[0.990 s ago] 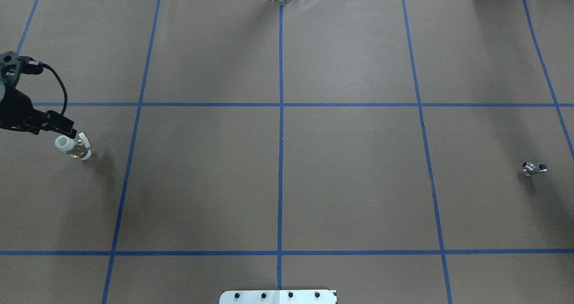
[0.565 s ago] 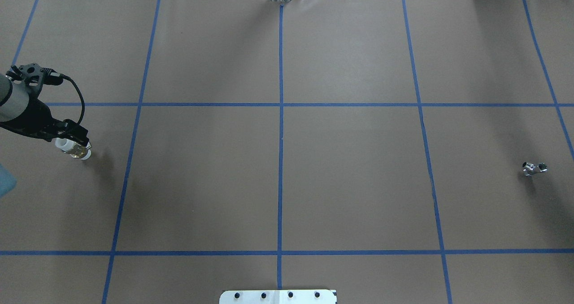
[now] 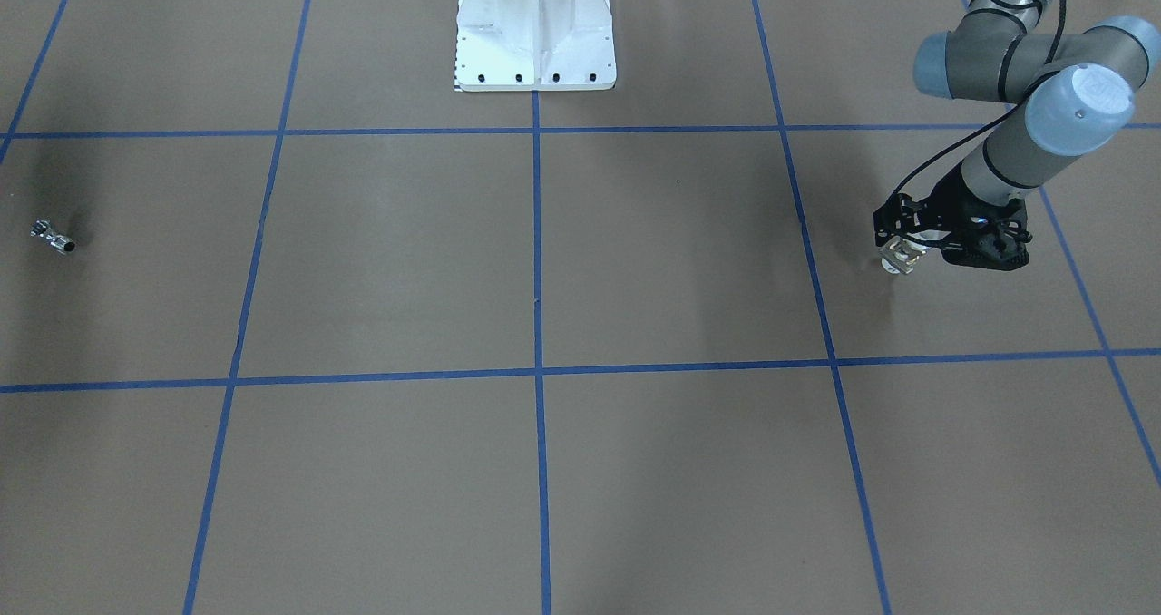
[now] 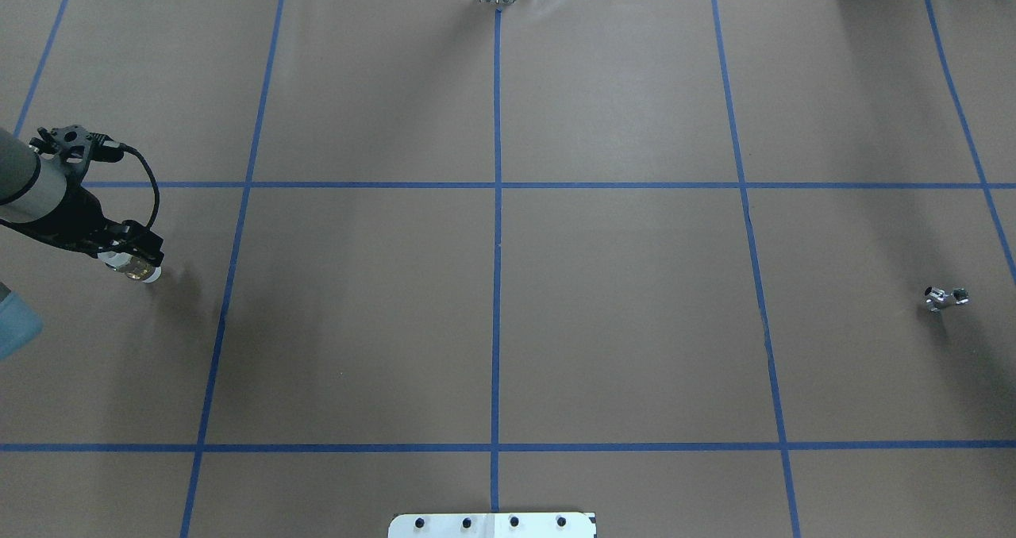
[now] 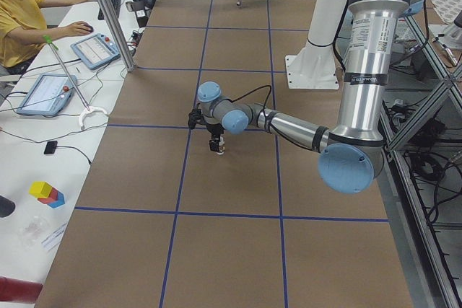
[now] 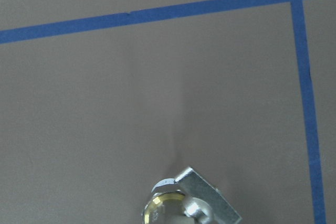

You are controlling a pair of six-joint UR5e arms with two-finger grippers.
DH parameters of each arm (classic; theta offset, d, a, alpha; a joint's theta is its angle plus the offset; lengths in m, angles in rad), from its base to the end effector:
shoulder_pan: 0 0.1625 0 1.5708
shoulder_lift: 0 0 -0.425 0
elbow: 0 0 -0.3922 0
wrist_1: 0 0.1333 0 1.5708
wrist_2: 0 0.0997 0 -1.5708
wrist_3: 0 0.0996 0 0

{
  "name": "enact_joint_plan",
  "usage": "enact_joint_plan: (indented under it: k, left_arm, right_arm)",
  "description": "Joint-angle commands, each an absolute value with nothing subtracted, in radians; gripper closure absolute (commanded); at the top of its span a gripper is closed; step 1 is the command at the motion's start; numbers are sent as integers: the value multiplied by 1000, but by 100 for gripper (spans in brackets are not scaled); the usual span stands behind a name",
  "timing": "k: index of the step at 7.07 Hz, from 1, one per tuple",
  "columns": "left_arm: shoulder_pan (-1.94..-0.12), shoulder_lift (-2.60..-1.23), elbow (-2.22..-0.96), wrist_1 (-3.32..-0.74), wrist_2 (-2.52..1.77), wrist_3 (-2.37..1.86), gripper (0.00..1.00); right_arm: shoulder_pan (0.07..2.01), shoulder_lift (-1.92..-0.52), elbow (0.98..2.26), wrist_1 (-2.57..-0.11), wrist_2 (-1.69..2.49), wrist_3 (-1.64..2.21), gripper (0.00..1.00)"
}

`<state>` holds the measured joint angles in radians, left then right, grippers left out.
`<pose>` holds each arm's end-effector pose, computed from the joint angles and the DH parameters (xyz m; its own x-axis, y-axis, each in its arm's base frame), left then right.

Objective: Assemble PPR valve and pipe with both arms
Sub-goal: 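Lower the left gripper onto the white-ended valve and close on it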

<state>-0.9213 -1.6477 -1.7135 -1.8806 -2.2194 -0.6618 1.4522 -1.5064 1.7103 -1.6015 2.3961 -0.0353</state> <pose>0.2693 -0.4755 0.5190 0.6759 0.1495 -0.7217 -0.1352 0.9877 0.0780 -0.0020 -0.5247 0.5566 0.6541 -0.2404 0.7172 0.1397 0.9702 0.1978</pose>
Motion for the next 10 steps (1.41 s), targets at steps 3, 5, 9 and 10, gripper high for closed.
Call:
enact_joint_plan:
  k: [3, 5, 9, 10]
  left_arm:
    - [-920, -1640, -1716, -1878, -2224, -661, 24]
    - [-920, -1637, -1720, -1875, -2224, -661, 27]
    - [-920, -1652, -1726, -1871, -2226, -661, 100]
    - [-920, -1684, -1726, -1868, -2227, -670, 100]
  right_arm:
    - [1450, -1506, 1709, -1601, 2396, -35, 0]
    - [1450, -1506, 1710, -1601, 2396, -35, 0]
    - [1450, -1505, 1712, -1601, 2396, -35, 0]
    - [1450, -1505, 1713, -1601, 2396, -35, 0]
